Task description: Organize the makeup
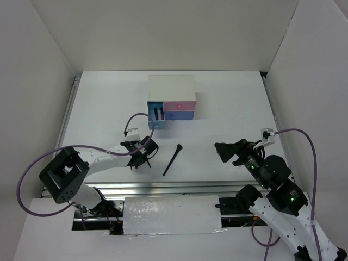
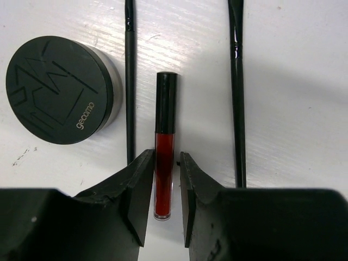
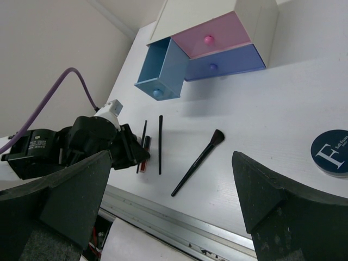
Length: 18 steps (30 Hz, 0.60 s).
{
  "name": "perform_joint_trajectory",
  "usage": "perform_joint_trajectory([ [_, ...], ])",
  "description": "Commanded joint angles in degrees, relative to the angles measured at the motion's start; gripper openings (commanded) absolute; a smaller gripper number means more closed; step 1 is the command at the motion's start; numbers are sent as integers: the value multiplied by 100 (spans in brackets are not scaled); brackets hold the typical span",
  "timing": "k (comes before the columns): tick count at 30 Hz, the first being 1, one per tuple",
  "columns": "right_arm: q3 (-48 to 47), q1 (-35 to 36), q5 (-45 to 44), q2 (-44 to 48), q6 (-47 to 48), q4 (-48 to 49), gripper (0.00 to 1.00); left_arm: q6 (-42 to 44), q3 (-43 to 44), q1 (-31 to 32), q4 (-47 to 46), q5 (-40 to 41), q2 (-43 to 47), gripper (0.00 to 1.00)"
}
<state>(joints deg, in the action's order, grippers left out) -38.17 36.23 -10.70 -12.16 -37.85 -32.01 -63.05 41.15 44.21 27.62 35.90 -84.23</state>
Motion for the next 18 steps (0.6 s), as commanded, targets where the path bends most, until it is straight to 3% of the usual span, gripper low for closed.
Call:
perform_joint_trajectory([
  [1, -23, 25, -29, 3, 67, 213, 100, 29, 51, 27, -168, -30, -120, 38],
  [18, 3, 25, -55, 74, 67, 160, 100, -32, -440, -8, -766, -531, -6, 32],
])
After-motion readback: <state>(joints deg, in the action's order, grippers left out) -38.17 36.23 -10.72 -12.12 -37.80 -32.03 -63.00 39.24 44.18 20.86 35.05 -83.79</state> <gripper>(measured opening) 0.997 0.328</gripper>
